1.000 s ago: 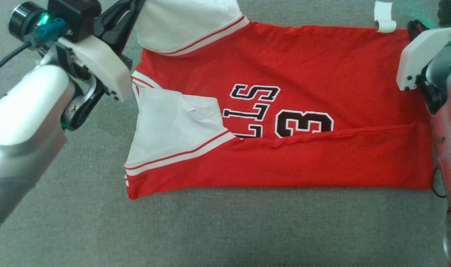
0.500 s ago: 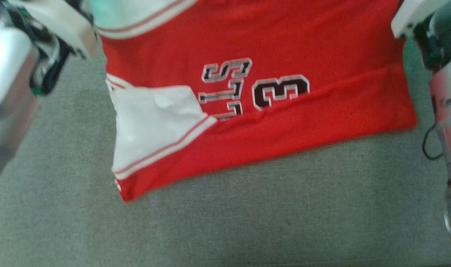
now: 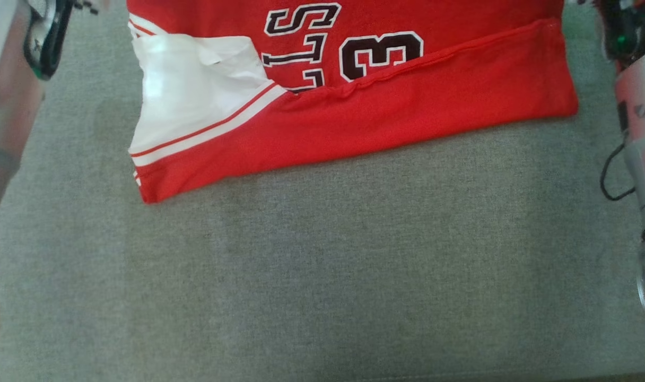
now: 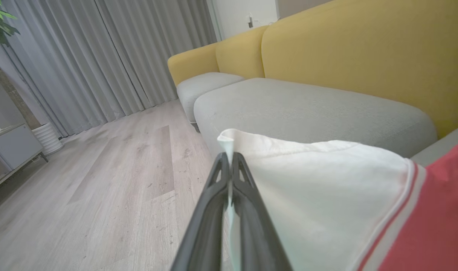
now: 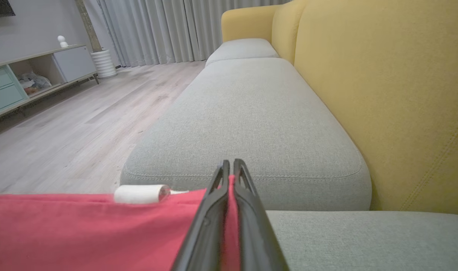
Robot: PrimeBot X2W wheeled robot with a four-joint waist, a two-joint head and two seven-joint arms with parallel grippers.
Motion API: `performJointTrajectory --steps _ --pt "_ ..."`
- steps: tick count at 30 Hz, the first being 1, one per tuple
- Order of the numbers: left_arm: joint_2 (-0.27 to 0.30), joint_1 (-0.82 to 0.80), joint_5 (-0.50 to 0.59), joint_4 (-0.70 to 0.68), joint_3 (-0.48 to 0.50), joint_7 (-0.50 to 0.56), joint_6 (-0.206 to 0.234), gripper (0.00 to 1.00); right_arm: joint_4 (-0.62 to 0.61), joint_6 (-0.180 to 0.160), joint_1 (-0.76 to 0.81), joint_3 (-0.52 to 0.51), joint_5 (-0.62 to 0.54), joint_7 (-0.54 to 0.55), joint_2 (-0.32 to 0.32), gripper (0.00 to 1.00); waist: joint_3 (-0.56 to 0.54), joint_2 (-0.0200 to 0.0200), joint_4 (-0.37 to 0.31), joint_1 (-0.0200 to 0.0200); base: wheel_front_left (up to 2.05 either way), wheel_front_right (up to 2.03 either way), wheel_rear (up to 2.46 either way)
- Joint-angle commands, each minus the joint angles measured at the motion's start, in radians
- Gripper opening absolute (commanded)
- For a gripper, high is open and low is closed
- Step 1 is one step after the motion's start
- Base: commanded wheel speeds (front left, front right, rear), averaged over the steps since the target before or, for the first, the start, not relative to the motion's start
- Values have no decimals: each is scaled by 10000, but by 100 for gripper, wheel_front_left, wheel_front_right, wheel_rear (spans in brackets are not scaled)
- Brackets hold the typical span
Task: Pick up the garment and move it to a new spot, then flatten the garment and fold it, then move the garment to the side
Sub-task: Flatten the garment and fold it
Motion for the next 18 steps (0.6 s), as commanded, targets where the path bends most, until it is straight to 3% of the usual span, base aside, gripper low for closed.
performJointTrajectory --steps 1,12,18 --pt "380 -404 103 -37 316 -123 -54 0 -228 -9 -77 123 138 -126 115 0 -75 0 44 -1 0 0 0" --pt "611 1205 -51 -276 -74 -211 -788 0 -22 -9 1338 1546 1600 24 -653 0 -1077 0 359 -1 0 0 0" --pt "1110 2535 -480 -1462 -517 631 -923 0 -278 -9 2394 2429 2448 474 -1365 0 -1642 0 510 -1 0 0 0"
